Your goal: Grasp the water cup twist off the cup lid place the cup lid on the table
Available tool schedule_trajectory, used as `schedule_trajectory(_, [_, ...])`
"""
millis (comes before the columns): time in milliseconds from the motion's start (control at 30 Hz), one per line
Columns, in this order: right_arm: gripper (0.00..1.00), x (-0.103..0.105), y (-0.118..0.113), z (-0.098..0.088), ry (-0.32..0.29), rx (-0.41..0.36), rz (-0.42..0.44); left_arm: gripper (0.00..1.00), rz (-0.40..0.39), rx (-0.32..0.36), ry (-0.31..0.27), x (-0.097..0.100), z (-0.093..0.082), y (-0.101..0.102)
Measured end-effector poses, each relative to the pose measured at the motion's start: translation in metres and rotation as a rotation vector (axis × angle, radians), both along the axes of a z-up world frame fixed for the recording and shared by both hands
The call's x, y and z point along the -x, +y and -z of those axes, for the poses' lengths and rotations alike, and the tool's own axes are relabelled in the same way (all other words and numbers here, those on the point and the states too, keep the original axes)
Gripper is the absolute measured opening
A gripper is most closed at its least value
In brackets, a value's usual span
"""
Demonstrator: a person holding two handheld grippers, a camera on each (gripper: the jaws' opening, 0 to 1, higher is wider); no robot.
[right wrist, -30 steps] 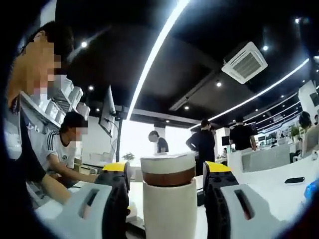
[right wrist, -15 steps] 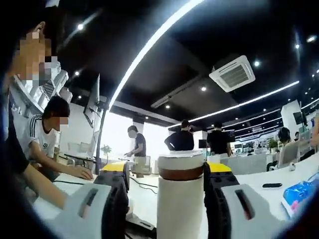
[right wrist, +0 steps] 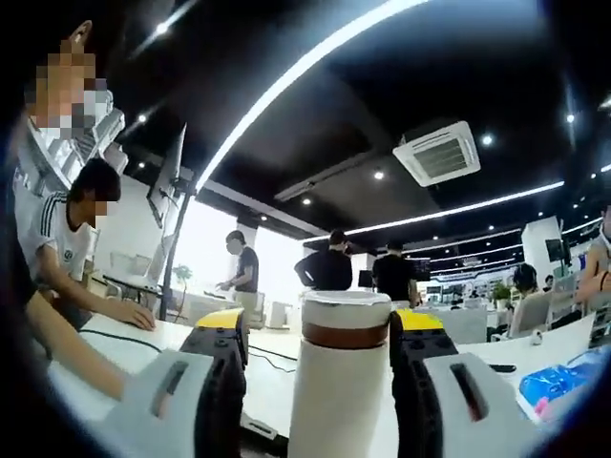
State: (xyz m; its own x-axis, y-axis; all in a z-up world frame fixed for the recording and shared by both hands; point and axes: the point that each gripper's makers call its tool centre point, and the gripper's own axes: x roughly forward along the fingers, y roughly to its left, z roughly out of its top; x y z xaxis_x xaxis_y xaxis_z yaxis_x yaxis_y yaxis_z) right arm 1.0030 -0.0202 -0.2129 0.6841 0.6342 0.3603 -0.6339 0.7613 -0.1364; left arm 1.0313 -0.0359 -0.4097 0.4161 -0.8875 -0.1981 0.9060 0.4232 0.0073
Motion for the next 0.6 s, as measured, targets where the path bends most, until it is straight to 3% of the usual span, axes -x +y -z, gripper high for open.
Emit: schedule_trajectory(600, [0.51,-0.016,-0.008,-0.001,0.012,-0.018,0.050,0.45,0.001,-0.001,0.001,-0.001,0.001,-0.001])
